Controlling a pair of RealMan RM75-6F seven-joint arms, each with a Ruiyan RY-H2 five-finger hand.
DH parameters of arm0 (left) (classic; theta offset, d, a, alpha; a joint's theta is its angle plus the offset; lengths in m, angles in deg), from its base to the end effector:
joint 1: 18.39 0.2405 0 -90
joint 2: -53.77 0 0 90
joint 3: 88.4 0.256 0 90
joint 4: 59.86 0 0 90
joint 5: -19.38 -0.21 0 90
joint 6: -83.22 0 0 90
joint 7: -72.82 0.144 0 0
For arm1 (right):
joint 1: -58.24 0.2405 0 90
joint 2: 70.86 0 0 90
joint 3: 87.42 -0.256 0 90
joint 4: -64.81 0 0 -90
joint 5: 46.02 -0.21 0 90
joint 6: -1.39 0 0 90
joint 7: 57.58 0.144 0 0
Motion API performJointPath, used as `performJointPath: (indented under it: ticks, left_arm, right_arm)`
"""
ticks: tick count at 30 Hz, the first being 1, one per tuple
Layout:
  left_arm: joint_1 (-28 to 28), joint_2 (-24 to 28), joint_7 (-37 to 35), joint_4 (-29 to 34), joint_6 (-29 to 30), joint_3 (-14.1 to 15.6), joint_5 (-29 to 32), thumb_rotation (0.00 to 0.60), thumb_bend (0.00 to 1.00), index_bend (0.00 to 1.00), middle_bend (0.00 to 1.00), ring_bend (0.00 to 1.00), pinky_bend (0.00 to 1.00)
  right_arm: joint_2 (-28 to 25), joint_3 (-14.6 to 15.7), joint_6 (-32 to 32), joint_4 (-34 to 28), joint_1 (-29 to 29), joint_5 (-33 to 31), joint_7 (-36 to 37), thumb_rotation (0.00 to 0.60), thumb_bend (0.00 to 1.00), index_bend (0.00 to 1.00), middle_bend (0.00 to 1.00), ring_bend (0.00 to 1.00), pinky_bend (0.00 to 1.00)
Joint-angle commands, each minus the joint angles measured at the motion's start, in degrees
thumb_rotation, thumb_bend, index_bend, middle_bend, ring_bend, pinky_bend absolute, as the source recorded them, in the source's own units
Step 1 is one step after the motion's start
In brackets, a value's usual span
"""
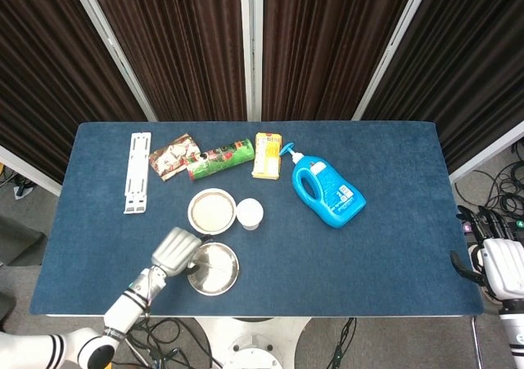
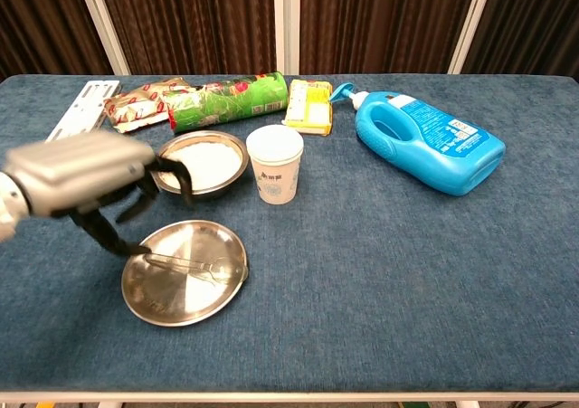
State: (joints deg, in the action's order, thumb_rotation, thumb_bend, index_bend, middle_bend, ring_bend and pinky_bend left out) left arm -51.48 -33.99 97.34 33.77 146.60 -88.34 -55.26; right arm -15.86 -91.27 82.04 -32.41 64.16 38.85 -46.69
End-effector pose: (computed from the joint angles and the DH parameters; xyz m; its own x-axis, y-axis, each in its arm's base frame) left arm -0.1697 0.2584 -0.0249 0.5033 0.2735 0.8197 0.8171 -0.4592 -0.3485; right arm -0.3061 -0.1894 0.1950 0.2834 -0.0499 0.9577 -0.9589 -0.0014 0.2837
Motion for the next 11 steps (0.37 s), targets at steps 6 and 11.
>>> performJointPath:
  ticks: [6, 11]
  left_arm:
    - [10.95, 12.20, -11.03, -2.74, 14.08, -4.17, 3.91, 0.600, 0.18, 0.39, 0.50, 0.39, 0.51]
    - [17.38, 16.97, -17.00, -5.06, 17.38, -2.22, 5.18, 0.600, 0.11, 0.33, 0.23, 0.17, 0.28]
  right_arm:
    - [0.06, 0.05, -0.52, -0.11, 0.06, -0.54, -0.29, 0.600, 0.30, 0.08, 0.20, 0.00, 0.00]
    - [1.01, 0.42, -0.52, 0.64, 0.19, 0.50, 0.41, 0.600, 0.30, 0.08, 0.19, 0.00, 0.00]
